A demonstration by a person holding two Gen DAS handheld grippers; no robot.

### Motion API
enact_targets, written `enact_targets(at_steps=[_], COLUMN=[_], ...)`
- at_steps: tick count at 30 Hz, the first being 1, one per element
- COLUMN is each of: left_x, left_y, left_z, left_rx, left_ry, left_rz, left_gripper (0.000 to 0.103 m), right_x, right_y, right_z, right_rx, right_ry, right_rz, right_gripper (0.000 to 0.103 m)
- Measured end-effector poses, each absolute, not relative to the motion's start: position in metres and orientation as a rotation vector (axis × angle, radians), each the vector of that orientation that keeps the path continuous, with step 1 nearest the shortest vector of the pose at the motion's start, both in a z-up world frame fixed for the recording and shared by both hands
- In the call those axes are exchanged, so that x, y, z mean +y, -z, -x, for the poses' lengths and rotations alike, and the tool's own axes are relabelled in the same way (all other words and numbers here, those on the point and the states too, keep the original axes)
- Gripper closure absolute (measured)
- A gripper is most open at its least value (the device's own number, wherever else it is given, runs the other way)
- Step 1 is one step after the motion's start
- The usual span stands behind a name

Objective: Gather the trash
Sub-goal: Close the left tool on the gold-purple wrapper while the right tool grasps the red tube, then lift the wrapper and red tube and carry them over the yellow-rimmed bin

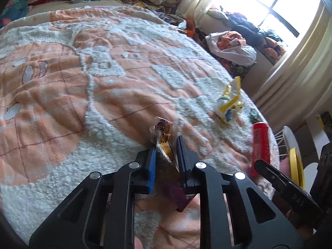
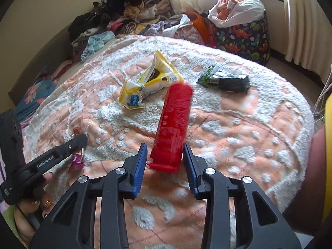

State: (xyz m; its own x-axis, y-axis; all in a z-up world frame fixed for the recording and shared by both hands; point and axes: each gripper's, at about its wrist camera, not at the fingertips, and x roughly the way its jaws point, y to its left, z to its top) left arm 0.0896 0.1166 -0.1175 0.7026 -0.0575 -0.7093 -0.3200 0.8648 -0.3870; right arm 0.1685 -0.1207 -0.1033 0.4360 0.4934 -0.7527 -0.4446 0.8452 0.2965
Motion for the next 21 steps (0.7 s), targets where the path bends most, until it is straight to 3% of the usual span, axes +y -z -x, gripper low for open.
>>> enact_targets(at_steps=[21], left_x=[0.03], left_y=[0.072], left_z=[-0.102], left_rx=[0.727], left_ry=[0.074], left_rz=[0.363], left_gripper=[0.093], right_x=[-0.199], right_y=[0.056], right_z=[-0.151], right_rx=[0.781], right_ry=[-0.515], right_rz=[-0.158], right_gripper=[0.073])
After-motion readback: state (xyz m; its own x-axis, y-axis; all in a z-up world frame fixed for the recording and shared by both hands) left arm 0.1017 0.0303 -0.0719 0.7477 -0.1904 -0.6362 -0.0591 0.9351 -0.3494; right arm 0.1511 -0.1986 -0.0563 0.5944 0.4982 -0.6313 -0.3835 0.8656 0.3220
